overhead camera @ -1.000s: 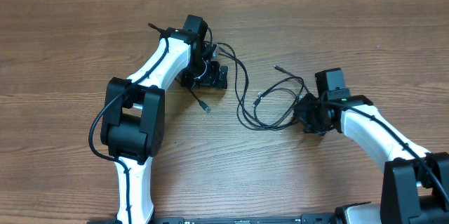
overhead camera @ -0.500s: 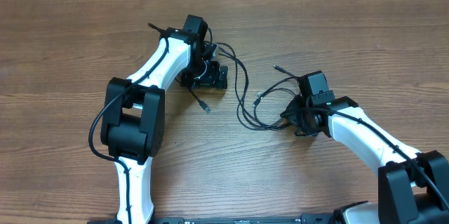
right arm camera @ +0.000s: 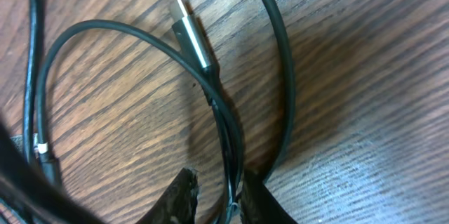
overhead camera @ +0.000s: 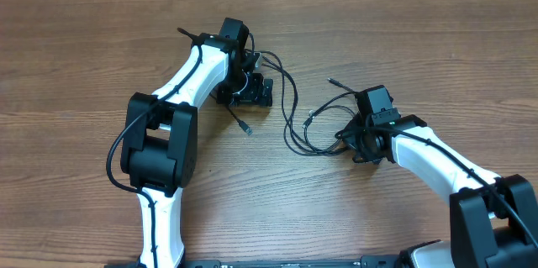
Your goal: Untangle cables
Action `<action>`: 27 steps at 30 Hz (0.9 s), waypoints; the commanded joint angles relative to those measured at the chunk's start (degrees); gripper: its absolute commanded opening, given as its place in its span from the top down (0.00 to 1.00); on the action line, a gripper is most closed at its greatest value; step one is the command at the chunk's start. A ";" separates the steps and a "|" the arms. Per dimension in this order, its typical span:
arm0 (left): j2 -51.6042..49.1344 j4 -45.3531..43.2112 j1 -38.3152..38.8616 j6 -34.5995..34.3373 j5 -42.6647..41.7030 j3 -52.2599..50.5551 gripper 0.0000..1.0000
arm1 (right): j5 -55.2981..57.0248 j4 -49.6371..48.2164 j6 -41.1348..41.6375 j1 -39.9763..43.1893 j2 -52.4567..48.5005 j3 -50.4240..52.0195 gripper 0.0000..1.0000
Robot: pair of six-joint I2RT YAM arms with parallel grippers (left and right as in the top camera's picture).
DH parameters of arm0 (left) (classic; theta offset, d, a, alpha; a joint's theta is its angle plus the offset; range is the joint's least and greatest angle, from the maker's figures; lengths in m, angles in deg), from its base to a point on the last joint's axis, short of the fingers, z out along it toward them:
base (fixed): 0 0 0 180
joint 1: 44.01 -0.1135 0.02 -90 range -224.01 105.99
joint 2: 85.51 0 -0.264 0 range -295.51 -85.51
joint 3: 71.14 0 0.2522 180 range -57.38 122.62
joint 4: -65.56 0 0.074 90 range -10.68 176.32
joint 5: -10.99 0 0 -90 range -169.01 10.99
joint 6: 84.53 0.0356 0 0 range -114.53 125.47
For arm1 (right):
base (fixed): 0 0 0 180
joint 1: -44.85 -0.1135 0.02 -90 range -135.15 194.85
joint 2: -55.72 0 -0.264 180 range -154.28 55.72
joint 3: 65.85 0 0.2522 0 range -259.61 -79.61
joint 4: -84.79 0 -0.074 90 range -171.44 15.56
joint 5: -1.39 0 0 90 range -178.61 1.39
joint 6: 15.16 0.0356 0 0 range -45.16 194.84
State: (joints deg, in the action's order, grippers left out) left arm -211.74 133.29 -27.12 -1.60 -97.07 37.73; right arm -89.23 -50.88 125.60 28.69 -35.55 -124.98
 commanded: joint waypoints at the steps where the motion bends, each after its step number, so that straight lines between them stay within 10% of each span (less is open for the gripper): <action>1: -0.94 -0.33 0.81 1.11 -1.05 -0.46 0.09 | 0.04 -0.76 0.26 0.20 -1.81 0.39 0.82; 13: -0.17 0.07 -0.20 1.53 -0.90 -0.39 0.26 | -1.64 0.76 -1.64 1.66 -1.66 -0.48 0.96; 24: 2.89 1.49 -2.51 12.48 -15.28 -0.37 0.19 | -52.06 5.09 -45.66 7.26 5.14 -9.09 0.96; 27: 2.89 1.42 -2.27 12.48 -15.37 -0.37 0.18 | -47.82 5.31 -43.41 8.22 5.25 -9.05 0.96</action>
State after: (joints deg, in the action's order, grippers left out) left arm -211.11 134.63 -29.75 7.38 -107.91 37.62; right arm -128.27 -45.96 89.78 35.92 -31.39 -133.15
